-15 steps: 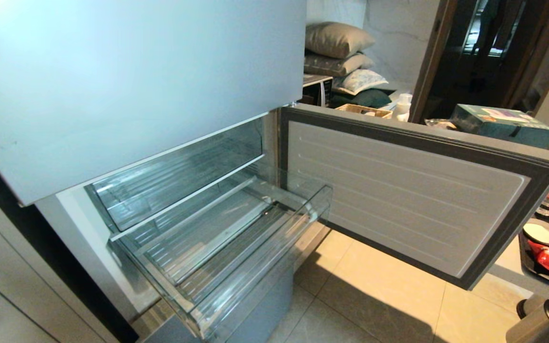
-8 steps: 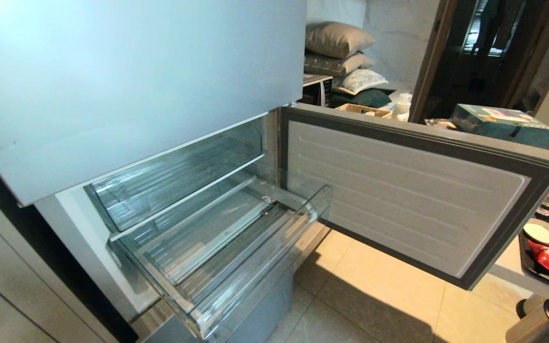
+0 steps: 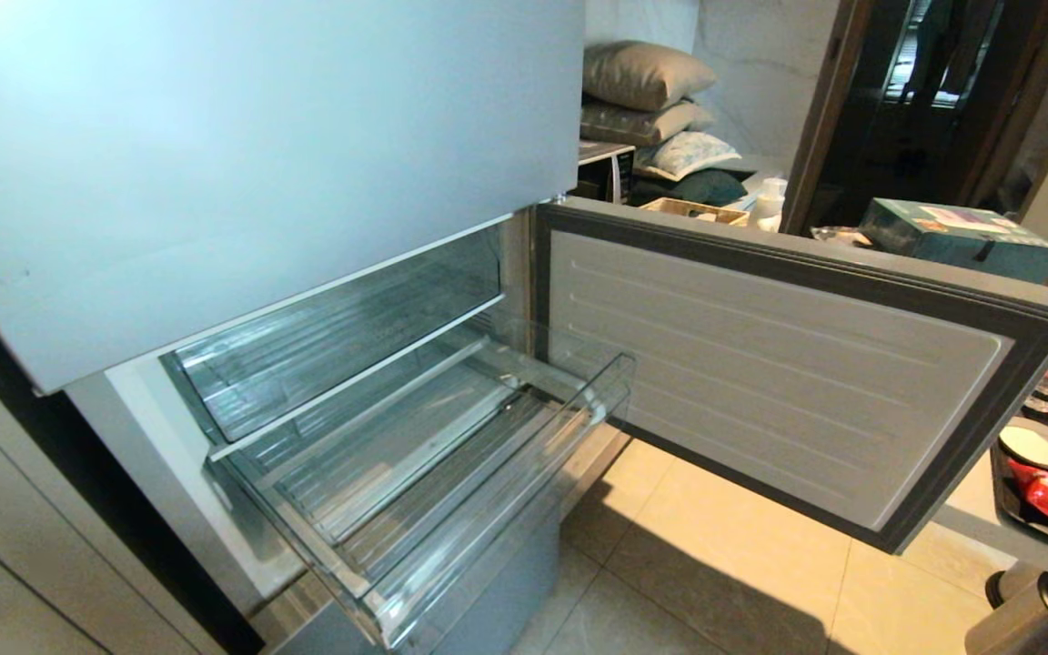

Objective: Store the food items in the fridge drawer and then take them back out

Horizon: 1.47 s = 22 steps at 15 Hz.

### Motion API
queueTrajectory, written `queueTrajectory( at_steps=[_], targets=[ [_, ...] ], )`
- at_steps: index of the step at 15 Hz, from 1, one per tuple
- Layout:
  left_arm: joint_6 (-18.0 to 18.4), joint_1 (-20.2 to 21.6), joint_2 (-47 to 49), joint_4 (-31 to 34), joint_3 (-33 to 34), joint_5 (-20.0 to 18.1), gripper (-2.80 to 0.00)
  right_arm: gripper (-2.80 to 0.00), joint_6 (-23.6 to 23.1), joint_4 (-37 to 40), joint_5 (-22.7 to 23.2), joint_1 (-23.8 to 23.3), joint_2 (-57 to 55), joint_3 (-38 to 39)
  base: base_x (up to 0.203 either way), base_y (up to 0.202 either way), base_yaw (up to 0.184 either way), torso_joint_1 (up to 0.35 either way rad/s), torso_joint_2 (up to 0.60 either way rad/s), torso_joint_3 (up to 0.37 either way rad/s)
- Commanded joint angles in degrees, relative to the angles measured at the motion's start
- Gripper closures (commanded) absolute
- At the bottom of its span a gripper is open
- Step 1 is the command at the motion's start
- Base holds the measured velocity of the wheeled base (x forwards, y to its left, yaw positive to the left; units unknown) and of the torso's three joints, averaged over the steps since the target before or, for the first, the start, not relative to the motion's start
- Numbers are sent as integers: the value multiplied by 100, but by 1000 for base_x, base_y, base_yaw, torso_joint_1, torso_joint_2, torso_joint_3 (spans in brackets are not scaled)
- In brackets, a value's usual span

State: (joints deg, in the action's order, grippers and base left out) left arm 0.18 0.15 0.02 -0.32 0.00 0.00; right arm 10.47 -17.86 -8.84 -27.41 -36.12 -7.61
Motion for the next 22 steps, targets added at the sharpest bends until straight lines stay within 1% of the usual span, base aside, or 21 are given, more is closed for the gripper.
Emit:
queueTrajectory(
  at_steps=[1,3,4,5,15,17,19,22],
  targets=[
    [-1,-1,-11,-3,9,0,0,0,16,-17,-163,-233,-337,-72,0,0,0,0,0,0],
    [-1,3,-11,-3,9,0,0,0,32,-19,-177,-445,-399,-174,0,0,0,0,0,0],
    [-1,3,-11,-3,9,0,0,0,48,-22,-164,-699,-441,-229,0,0,0,0,0,0],
    [-1,3,-11,-3,9,0,0,0,59,-24,-131,-825,-499,-265,0,0,0,0,0,0],
    [-1,3,-11,-3,9,0,0,0,101,-3,-139,-854,-895,-343,0,0,0,0,0,0],
    [-1,3,-11,-3,9,0,0,0,188,-22,-125,-939,-1044,-375,0,0,0,0,0,0],
    [-1,3,-11,-3,9,0,0,0,287,-32,-83,-1075,-1385,-647,0,0,0,0,0,0],
    [-1,3,-11,-3,9,0,0,0,420,-45,2,-1208,-2279,-1342,0,0,0,0,0,0]
  ],
)
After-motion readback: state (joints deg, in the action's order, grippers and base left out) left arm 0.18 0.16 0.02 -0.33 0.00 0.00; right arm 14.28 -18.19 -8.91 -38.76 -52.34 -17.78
